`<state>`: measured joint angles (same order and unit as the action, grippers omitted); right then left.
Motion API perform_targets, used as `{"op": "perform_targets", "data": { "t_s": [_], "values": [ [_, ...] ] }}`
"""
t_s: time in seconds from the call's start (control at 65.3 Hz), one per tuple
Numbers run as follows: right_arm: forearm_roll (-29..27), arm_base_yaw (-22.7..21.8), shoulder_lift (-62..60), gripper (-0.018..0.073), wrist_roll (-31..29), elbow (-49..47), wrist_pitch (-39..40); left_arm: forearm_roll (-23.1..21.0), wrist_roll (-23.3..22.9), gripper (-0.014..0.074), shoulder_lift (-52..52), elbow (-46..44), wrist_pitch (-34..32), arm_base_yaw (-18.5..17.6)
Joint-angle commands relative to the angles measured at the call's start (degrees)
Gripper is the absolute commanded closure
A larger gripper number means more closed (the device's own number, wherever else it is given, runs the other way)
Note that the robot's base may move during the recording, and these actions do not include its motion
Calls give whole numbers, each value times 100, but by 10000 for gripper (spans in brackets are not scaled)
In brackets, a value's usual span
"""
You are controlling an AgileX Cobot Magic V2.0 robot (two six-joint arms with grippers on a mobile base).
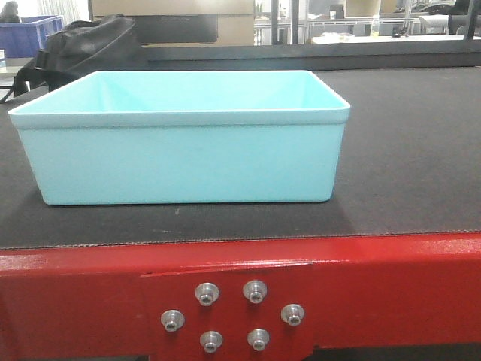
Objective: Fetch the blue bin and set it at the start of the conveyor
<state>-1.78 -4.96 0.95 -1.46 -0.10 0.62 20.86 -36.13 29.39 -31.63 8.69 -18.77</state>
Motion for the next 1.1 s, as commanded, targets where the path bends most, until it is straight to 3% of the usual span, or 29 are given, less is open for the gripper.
{"op": "perform_targets", "data": {
  "t_s": [0.0,0.368,1.088],
  "values": [
    [-32,-7,-95,721,24,10,-62,27,-46,707,-21,14,-96,-25],
    [24,368,-95,721,24,10,-62,27,-46,707,-21,14,-121,-25],
    [24,384,-95,721,24,10,-62,27,-46,707,-21,14,-121,-25]
  ]
}}
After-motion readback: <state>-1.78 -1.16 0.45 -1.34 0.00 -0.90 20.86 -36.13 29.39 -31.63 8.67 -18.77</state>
